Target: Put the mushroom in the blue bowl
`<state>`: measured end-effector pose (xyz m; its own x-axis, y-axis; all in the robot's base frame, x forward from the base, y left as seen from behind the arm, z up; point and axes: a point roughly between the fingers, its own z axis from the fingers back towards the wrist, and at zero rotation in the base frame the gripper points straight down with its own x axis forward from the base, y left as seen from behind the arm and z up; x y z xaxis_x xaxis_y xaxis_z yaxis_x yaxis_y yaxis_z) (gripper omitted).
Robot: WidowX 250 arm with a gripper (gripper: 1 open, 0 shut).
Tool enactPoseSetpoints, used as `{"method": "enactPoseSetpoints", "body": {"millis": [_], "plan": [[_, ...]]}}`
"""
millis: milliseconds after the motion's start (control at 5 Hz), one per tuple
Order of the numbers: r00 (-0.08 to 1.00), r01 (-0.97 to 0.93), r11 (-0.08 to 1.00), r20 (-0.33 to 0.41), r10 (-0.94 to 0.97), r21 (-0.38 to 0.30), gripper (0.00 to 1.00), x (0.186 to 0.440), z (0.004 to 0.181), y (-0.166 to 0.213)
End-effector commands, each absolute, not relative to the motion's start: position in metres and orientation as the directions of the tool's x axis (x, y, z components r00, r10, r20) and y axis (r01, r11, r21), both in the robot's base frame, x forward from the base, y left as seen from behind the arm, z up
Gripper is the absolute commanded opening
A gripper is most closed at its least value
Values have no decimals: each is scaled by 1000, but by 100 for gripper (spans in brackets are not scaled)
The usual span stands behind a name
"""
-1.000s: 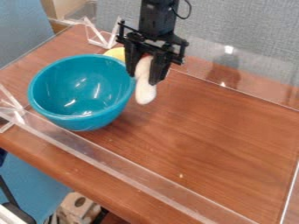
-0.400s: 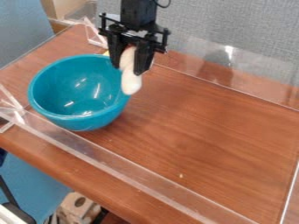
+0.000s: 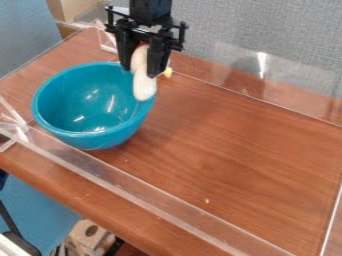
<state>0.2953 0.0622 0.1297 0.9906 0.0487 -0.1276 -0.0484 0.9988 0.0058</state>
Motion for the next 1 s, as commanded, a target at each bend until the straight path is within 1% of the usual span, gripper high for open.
{"method": "enactPoseSetpoints", "body": {"millis": [0, 200, 800], "plan": [[998, -55, 998, -33, 56, 15, 0, 294, 159, 68], [998, -58, 998, -29, 59, 12, 0, 290, 160, 69], [999, -43, 999, -27, 43, 8, 0, 285, 157, 74]]}}
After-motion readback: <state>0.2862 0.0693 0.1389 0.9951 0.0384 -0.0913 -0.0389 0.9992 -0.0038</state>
